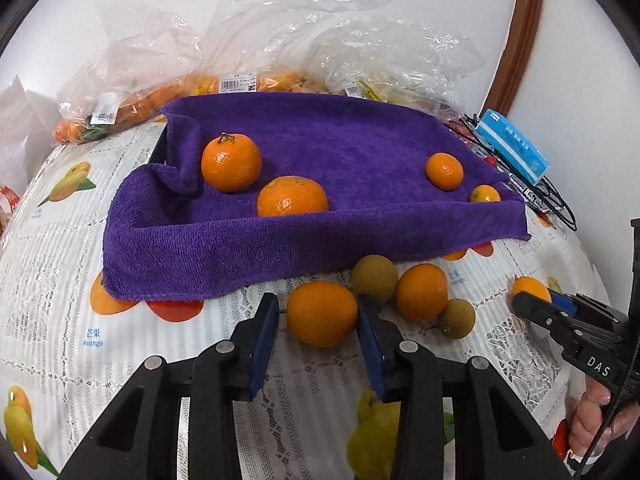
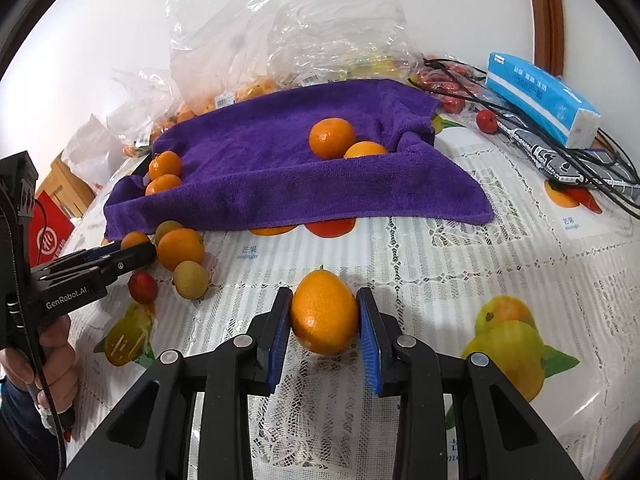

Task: Organize fruits
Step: 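Lift both held oranges and carry them over the purple towel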

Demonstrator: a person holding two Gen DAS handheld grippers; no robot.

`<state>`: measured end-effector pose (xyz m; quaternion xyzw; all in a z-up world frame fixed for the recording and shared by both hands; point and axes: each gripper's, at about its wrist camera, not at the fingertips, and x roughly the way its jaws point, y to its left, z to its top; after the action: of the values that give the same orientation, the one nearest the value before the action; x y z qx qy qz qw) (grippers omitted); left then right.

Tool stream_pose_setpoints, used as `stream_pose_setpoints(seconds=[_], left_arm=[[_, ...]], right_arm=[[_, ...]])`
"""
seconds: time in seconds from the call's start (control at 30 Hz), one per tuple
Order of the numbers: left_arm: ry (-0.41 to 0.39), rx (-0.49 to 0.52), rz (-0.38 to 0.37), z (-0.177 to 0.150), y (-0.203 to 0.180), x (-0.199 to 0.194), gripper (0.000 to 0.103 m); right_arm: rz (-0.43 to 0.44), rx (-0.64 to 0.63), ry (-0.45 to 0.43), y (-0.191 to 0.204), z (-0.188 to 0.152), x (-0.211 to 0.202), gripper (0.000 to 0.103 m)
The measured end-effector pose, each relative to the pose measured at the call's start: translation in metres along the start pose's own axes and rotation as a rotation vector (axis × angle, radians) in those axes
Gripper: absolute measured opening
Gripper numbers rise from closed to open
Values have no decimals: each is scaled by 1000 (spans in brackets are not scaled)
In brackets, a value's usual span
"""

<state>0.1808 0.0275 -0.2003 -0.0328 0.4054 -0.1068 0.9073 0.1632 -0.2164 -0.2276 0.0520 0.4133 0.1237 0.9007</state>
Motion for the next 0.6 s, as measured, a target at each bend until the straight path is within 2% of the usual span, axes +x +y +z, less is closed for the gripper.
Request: stream_pose_setpoints(seconds=[0.33,0.6], left_arm=[[-78,-60,-89,-2,11,-14,37],[-126,-96,-97,-4,17,-22,37]], right_arm=[[45,17,-39,-5,-2,-7,32],[40,32,-86,-7,-4,-16,32]])
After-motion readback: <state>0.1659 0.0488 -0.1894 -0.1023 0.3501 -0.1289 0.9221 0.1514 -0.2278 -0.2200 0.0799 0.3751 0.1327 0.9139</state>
